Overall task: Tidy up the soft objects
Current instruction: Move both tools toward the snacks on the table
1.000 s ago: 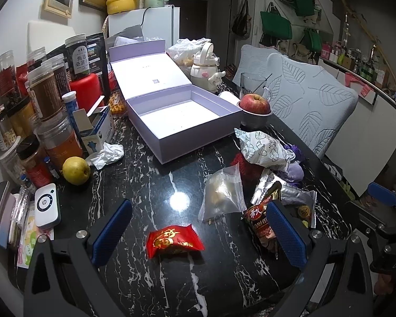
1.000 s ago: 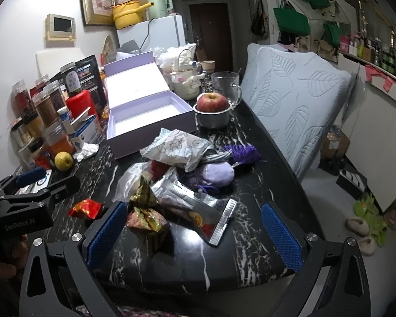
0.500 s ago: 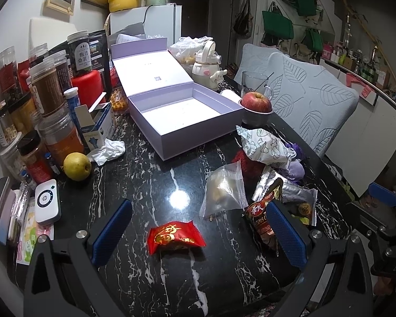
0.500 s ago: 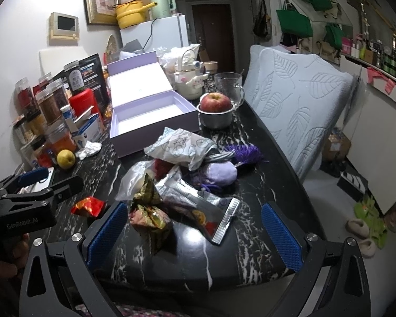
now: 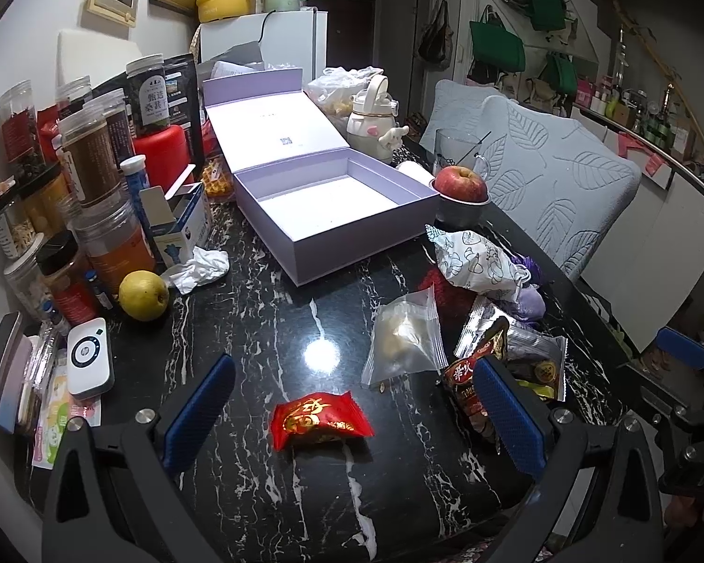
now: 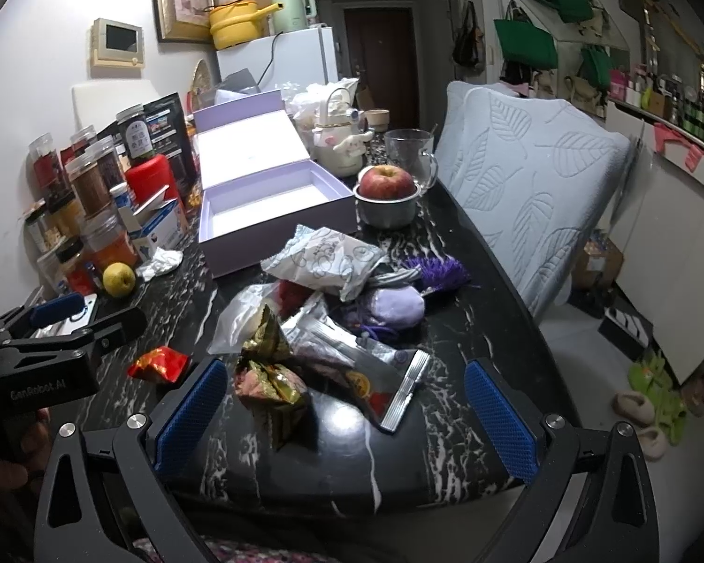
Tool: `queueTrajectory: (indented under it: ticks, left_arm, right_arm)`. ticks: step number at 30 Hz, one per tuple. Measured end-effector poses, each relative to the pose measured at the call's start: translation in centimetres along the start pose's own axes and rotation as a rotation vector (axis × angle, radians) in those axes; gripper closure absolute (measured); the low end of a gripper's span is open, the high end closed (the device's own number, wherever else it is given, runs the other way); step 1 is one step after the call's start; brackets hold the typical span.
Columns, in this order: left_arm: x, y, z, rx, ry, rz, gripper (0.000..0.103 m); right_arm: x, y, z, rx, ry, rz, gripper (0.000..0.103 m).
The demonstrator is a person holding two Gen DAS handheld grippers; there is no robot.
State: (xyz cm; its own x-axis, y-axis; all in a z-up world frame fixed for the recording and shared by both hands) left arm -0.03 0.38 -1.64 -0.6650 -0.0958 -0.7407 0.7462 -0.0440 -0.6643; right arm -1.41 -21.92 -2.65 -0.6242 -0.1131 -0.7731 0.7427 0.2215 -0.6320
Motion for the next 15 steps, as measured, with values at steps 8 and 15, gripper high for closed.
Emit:
queueTrajectory:
  ticks: [8, 15]
  left_arm:
    - [-0.12, -0.12, -0.06, 0.0, 0.002, 0.001, 0.0]
    - [0.02, -0.37, -0.04, -0.004, 0.003, 0.004, 0.0]
  right_arm:
    - [-0.01, -0.14, -0.03, 0.0, 0.001, 0.001, 0.0]
    - [0.16, -0.46, -0.15, -0.003, 0.001, 0.007, 0.0]
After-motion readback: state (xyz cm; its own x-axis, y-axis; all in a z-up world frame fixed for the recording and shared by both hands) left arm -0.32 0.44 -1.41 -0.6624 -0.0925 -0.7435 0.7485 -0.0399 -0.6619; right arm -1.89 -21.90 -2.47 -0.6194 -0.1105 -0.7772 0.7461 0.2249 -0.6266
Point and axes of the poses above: each gripper's, at about its wrist camera, not at the fingertips, and y roughly the way its jaws point, z to its right, x to its underside, the point moved 1 cm from there along y, roughly the way its jaws point, and after that the axes turned 4 degrees about -y, right-handed, at the moved point
